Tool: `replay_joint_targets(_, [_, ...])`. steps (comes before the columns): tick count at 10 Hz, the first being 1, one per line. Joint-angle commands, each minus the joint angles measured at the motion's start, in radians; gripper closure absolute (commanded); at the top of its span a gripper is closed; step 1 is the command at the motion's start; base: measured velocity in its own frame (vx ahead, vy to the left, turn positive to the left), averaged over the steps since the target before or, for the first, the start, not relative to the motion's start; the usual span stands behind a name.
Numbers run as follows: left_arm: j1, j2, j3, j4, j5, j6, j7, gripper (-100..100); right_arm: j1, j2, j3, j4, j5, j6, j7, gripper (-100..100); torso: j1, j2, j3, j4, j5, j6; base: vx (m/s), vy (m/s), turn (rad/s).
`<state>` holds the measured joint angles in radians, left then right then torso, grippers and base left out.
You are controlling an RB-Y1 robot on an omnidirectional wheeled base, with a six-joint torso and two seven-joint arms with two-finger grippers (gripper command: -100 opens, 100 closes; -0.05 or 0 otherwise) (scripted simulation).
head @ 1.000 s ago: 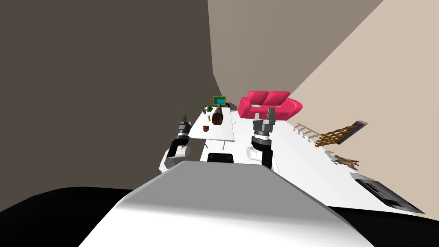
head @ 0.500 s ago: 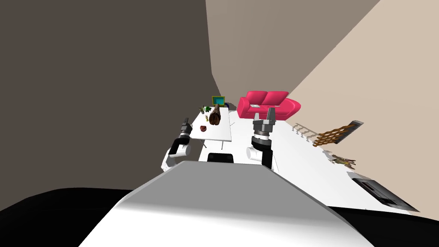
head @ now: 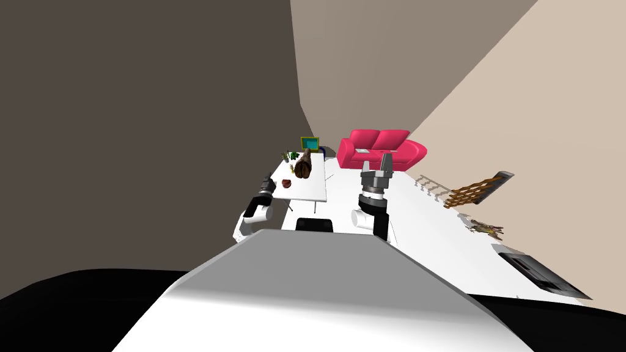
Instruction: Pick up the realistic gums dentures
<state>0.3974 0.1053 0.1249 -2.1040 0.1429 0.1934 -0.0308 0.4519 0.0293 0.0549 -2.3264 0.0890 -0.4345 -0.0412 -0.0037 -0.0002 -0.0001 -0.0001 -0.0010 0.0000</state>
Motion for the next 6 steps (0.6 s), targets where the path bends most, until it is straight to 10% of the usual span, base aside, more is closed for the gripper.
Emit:
replay_joint_targets(1, [-0.015,0.008,0.011,0.021,0.009,0.05,0.009,-100,0.0,0.0,0.0,0.0,0.0,0.0,0.0,0,0.0,0.0,0.0,0.0,0.0,0.0,0.001,-0.068,-0.015])
replay_joint_targets(6, [-0.039,0.024,0.027,0.07,0.025,0.162,0.023,-100,0.0,0.0,0.0,0.0,0.0,0.0,0.0,0,0.001,0.0,0.0,0.0,0.0,0.0,0.004,-0.06,-0.008])
